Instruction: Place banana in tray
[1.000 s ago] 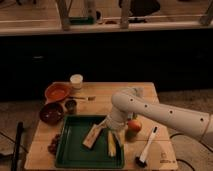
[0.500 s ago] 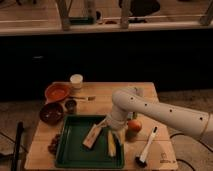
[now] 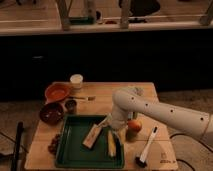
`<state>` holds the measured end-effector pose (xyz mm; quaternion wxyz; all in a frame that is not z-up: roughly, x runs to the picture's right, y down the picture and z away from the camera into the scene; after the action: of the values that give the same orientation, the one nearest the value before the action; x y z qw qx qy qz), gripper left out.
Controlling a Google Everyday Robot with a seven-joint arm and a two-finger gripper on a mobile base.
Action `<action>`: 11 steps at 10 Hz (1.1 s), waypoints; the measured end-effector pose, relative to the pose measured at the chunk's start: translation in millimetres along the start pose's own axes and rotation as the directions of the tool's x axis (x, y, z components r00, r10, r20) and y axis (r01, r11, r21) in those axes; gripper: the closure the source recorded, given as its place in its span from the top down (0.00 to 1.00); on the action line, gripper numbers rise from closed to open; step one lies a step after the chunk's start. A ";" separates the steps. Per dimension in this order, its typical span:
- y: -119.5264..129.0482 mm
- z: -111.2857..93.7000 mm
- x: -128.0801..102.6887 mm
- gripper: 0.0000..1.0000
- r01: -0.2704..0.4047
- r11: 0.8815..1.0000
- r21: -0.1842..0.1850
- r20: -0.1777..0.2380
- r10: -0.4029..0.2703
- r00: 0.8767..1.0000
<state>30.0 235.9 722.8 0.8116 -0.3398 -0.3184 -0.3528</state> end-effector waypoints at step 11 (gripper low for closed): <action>-1.5 -3.0 2.5 0.80 0.019 1.000 0.021 -0.002 -0.019 1.000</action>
<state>31.0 231.9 723.5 0.8120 -0.3277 -0.3249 -0.3574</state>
